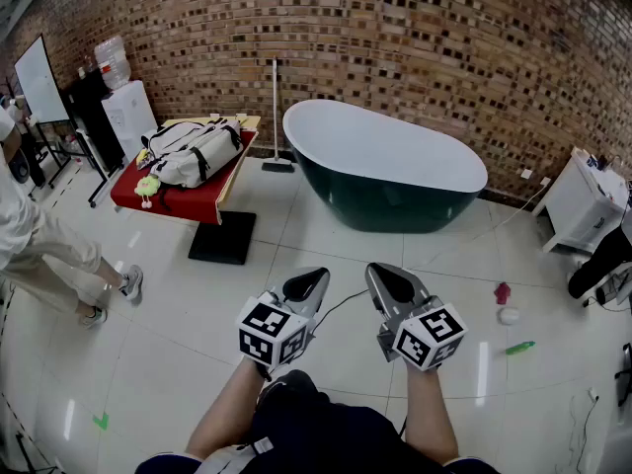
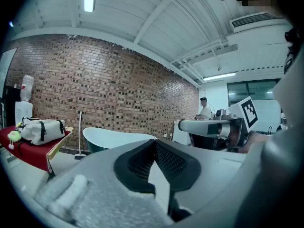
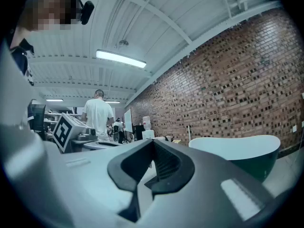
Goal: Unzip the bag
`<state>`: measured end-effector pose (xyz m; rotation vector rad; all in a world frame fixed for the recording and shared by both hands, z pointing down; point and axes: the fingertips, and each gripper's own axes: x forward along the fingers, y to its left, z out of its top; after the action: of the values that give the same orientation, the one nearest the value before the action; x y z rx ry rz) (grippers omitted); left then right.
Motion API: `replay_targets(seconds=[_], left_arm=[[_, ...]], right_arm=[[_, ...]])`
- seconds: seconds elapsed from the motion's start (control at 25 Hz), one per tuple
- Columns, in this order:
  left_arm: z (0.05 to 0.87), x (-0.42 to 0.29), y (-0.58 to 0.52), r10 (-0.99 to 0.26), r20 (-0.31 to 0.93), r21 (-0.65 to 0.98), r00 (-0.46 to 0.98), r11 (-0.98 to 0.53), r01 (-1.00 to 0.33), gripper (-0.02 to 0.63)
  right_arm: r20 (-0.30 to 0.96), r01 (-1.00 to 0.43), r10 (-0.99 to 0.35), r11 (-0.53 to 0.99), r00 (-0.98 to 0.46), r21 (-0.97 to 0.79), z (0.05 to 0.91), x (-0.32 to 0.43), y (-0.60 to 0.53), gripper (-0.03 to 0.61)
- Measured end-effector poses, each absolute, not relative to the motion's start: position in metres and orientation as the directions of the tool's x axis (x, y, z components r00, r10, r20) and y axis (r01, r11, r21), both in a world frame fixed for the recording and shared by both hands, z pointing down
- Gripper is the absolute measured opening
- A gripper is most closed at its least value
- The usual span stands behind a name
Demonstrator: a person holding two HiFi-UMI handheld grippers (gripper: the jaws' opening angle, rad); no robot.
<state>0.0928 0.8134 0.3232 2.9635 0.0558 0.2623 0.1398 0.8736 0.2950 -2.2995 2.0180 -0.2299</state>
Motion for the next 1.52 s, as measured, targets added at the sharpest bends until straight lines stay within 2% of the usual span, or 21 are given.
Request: replay_targets(seconds=[0.32, 0.64, 1.24, 1.52], left_arm=[[0.328, 0.09, 0.767, 0.013, 0.18, 0.156, 0.984, -0.988, -0.015, 0.002], [0.353, 0.101, 0.696, -0.042, 0.179, 0.215, 0.983, -0.973, -0.081, 0.003], [0.361, 0.107, 0.417, -0.215, 0.159, 0.203, 0.964, -0.948, -0.245, 0.002], [0.366, 0.096, 0.313, -0.247, 0.189, 0.215, 0.95, -0.934, -0.286, 0.003]], right_arm=[[0.104, -0.985, -0.993, -0.079, 0.063, -0.153, 0.306, 0.131, 0.832, 0.002], [0.159, -0.99, -0.987, -0.046, 0.025, -0.132, 0.322, 0.15, 0.768, 0.003], [0.198, -0.988, -0.971, 0.112, -0.132, -0.11, 0.34, 0.163, 0.488, 0.002], [0.2, -0.974, -0.955, 0.199, -0.217, -0.107, 0.334, 0.15, 0.374, 0.002]])
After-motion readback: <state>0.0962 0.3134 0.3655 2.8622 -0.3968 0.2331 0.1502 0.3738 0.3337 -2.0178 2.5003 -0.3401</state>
